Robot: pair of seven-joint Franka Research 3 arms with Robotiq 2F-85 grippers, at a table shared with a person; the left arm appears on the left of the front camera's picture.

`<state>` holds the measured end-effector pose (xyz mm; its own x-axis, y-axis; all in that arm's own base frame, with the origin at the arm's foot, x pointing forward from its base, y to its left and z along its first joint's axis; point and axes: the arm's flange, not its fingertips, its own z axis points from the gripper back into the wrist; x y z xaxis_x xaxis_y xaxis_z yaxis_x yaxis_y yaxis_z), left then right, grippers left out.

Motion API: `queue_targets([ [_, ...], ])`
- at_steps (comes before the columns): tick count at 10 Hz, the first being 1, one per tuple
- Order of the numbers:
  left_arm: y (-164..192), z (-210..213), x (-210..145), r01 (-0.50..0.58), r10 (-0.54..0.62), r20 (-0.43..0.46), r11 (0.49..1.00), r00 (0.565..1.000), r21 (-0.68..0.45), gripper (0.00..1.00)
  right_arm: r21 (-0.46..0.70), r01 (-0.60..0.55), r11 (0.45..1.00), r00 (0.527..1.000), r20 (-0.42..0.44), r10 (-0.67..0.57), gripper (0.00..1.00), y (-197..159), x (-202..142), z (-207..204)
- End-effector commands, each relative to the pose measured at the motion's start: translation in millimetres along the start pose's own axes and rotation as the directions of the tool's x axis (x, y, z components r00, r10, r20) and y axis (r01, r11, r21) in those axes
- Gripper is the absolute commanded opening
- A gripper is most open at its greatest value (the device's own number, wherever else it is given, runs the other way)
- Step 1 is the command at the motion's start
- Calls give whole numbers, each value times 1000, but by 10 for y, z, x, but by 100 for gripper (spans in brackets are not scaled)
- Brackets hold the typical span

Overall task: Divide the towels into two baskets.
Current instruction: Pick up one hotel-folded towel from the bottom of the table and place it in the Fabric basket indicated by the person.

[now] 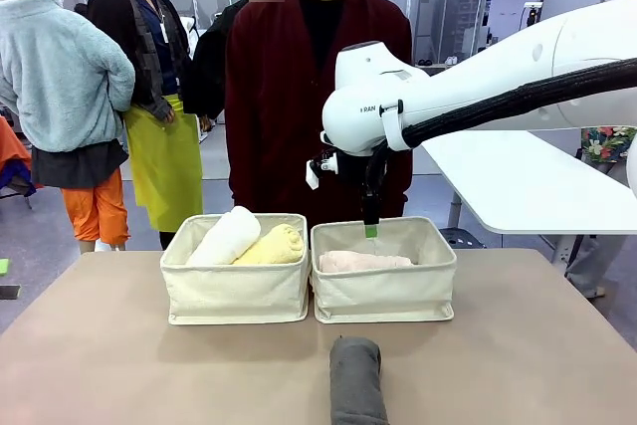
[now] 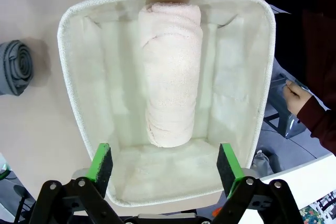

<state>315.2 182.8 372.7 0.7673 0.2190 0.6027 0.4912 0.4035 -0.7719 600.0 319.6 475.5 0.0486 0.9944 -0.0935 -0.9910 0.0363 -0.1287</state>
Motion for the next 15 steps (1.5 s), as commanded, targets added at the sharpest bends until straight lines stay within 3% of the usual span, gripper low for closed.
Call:
queue_targets([
  [1, -28, 19, -9, -3, 3, 16, 1000, 1000, -15, 100, 2, -8, 1000, 1000, 9, 8, 100, -3, 1, -5],
  [4, -28, 19, -9, -3, 3, 16, 1000, 1000, -15, 100, 0, 0, 1000, 1000, 0, 0, 100, 1, 2, 1],
  [5, -28, 19, -9, -3, 3, 16, 1000, 1000, -15, 100, -24, -21, 1000, 1000, 15, 21, 100, 118, 139, 304],
  [8, -28, 19, -9, -3, 3, 16, 1000, 1000, -15, 100, 80, 62, 995, 997, 39, -65, 100, 597, -126, 852],
  [10, -28, 19, -9, -3, 3, 16, 1000, 1000, -15, 100, 193, 136, 972, 987, 56, -149, 100, 1007, -540, 894],
  [12, -28, 19, -9, -3, 3, 16, 1000, 1000, -15, 100, 223, 274, 936, 946, 113, -304, 100, 1420, -1124, 857],
  [13, -28, 19, -9, -3, 3, 16, 1000, 1000, -15, 100, 282, 332, 900, 899, 195, -393, 100, 1623, -1475, 818],
  [14, -28, 19, -9, -3, 3, 16, 1000, 1000, -15, 100, 336, 396, 855, 849, 220, -480, 100, 1795, -1809, 752],
  [15, -28, 19, -9, -3, 3, 16, 1000, 1000, -15, 100, 390, 447, 805, 778, 275, -565, 100, 1980, -2173, 645],
])
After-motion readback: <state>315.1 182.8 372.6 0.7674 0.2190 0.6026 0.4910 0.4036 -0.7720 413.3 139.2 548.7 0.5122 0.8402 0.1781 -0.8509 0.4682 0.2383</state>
